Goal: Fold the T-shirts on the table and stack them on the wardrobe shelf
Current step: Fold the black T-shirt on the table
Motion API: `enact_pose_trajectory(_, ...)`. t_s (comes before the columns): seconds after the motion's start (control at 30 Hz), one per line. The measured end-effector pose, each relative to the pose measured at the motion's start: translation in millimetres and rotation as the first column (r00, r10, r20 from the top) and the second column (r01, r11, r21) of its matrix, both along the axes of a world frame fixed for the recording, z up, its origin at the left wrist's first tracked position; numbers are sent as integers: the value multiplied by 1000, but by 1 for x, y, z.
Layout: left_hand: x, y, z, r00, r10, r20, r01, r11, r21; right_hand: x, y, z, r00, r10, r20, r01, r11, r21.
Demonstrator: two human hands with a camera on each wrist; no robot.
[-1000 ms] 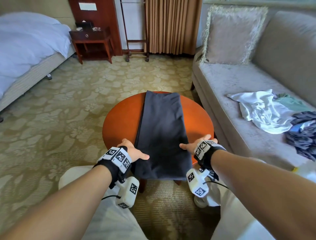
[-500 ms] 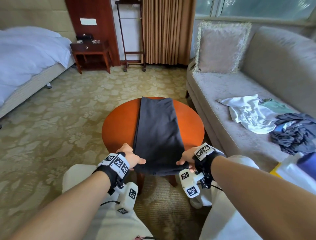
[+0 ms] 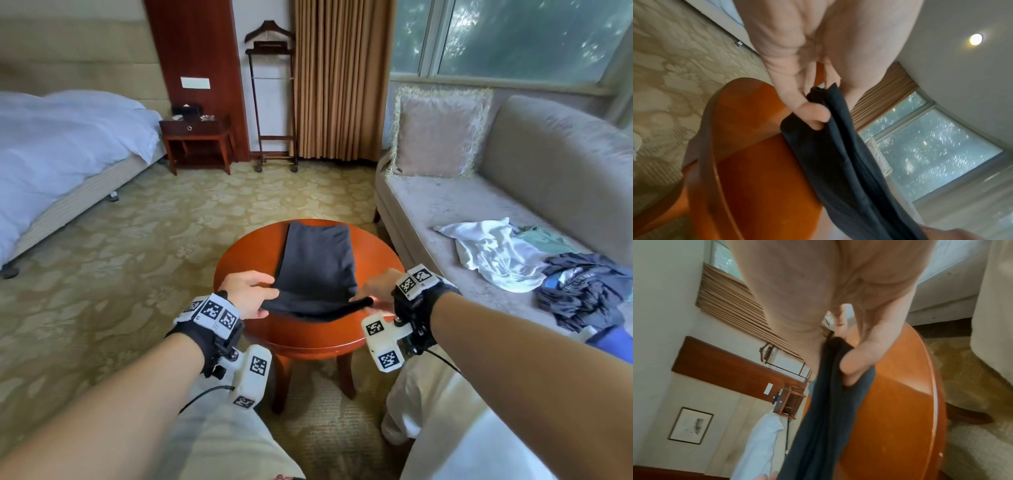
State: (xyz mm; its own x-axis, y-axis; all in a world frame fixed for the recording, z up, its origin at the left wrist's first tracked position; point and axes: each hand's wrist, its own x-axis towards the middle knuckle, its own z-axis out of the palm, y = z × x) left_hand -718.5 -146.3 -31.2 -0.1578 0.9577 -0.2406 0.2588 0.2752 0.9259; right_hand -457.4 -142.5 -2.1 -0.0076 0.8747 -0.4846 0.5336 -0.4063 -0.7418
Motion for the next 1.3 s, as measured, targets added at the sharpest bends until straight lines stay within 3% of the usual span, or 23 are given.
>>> enact_pose_trajectory(0.07, -1, -6, 13, 995, 19, 100, -24, 999, 49, 2, 2, 8, 999, -1, -52, 3, 999, 41)
enact_pose_trajectory(0.2, -3, -12, 38, 963, -6, 271, -15, 997, 77, 1, -5, 38, 973, 11, -230, -20, 999, -36)
enact_pose_trajectory(0.3, -6, -15, 58, 902, -90, 422, 71, 996, 59, 3, -15, 61, 937, 3, -350, -46, 992, -115)
enact_pose_trajectory(0.47, -19, -17, 81, 791, -226, 568, 184, 974, 130, 10, -16, 86, 840, 25, -541, -68, 996, -59)
enact_pose_trajectory(0.53, -21, -16, 82, 820, -253, 513, 207, 967, 146, 15, -10, 85, 858, 32, -513, -79, 994, -70)
enact_pose_trajectory(0.63, -18, -9, 77, 904, -173, 391, 136, 983, 119, 20, 4, 71, 909, 76, -410, -91, 996, -18)
enact_pose_trajectory(0.8, -4, 9, 64, 962, -28, 270, 18, 999, 42, 12, 16, 53, 916, -172, -361, 201, 978, 45)
enact_pose_trajectory(0.87, 1, 20, 57, 997, -30, 65, 26, 998, 62, 13, 26, 43, 928, -210, -307, 237, 970, 55)
enact_pose_trajectory(0.97, 2, 35, 48, 975, -61, -215, 90, 987, 131, 15, 40, 28, 962, -204, -180, 217, 975, 55)
enact_pose_trajectory(1.13, -8, 65, 28, 919, -169, -355, 239, 957, 165, 18, 65, 18, 977, -203, -58, 209, 967, 143)
enact_pose_trajectory(1.3, -14, 108, 14, 884, -211, -417, 294, 945, 145, 17, 105, 5, 980, -185, -68, 196, 954, 227)
